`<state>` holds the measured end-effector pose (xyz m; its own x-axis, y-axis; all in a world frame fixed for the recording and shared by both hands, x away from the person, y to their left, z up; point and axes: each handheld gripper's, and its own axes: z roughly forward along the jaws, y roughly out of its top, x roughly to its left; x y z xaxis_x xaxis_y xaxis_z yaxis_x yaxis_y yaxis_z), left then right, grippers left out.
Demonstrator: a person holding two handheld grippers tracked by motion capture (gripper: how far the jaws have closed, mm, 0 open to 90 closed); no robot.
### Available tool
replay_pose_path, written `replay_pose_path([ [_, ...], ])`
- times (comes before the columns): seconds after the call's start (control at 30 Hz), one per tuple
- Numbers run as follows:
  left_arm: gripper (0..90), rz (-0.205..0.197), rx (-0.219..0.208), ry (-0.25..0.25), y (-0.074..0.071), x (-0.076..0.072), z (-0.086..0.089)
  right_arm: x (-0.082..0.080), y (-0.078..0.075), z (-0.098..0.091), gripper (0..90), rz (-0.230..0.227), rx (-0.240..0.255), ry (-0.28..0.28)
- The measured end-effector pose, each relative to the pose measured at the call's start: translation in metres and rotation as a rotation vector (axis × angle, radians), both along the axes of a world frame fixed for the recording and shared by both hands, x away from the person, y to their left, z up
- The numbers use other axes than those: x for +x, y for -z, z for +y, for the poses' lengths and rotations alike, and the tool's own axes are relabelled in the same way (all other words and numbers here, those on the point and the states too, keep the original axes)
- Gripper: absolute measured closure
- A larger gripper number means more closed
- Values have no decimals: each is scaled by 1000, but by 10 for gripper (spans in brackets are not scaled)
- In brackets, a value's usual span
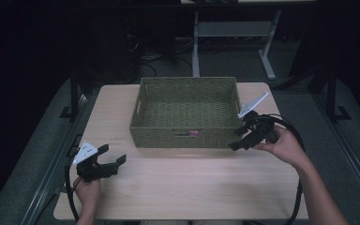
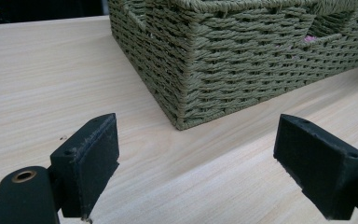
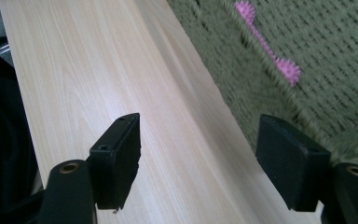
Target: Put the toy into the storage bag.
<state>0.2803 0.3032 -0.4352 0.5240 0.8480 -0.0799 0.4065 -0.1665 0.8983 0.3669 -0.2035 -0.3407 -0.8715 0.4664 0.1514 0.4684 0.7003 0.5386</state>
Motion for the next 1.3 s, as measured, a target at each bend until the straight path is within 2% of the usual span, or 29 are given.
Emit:
replay_pose_path([
  [0.27, 136, 0, 1, 0, 0, 0, 0, -9, 8, -7, 298, -11, 6, 6],
  [0.73, 136, -1, 1, -1, 0, 0, -1, -22, 30, -19, 292, 20, 18, 38],
  [0.87, 136, -1, 1, -1, 0, 0, 0, -24, 38, -22, 290, 17, 7, 38],
  [1.3, 136, -1, 2, -2, 0, -1, 0, -37, 56, -31, 280, 33, 17, 60],
])
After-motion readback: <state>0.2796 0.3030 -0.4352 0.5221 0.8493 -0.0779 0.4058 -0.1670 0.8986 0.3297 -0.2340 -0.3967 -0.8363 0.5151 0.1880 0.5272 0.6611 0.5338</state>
